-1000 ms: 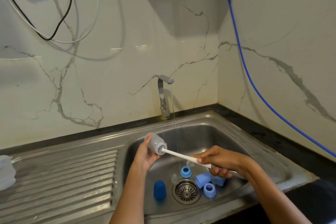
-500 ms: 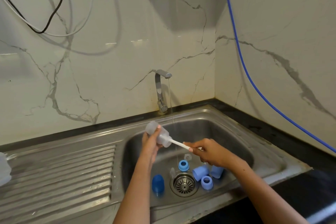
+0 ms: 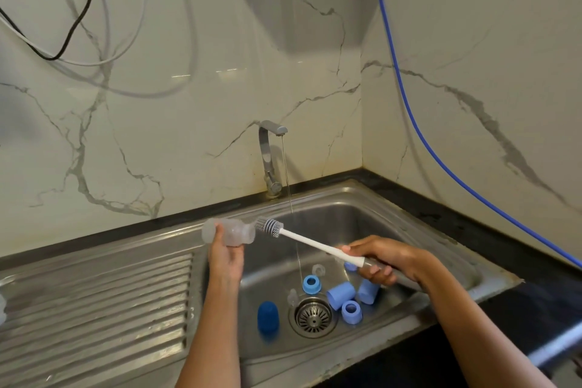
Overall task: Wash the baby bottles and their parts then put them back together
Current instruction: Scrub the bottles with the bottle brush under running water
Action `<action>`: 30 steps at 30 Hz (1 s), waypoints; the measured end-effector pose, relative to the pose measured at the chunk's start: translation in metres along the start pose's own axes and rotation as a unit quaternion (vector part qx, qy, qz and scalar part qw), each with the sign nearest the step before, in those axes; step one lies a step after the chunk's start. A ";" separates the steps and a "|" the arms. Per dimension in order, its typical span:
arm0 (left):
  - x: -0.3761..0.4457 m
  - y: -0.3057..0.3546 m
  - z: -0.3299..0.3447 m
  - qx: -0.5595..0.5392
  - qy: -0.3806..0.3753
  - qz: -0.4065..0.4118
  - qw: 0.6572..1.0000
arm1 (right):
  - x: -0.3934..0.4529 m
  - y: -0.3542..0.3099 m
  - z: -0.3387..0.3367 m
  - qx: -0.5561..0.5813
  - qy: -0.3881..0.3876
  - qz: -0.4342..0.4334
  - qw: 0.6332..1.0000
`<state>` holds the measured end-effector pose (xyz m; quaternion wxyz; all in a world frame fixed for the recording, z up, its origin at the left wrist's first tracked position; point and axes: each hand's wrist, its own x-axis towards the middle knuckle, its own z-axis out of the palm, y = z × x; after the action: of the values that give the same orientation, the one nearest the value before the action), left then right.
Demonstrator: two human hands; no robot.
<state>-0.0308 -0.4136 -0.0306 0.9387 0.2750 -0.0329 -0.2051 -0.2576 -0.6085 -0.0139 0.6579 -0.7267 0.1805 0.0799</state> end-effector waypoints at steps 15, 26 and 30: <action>-0.002 -0.068 0.031 0.377 -0.051 -0.007 0.925 | 0.028 0.011 0.010 -0.312 0.387 -0.064 0.865; 0.024 -0.098 0.038 0.397 -0.068 0.027 0.915 | 0.032 0.012 -0.003 -0.318 0.404 -0.062 0.856; 0.029 -0.094 0.036 0.388 -0.084 -0.017 0.918 | 0.035 0.011 -0.004 -0.306 0.397 -0.063 0.863</action>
<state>-0.0447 -0.5157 -0.0513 0.7485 0.6002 -0.1838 -0.2139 -0.2300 -0.6187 -0.0361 0.2785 -0.8716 0.3467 -0.2063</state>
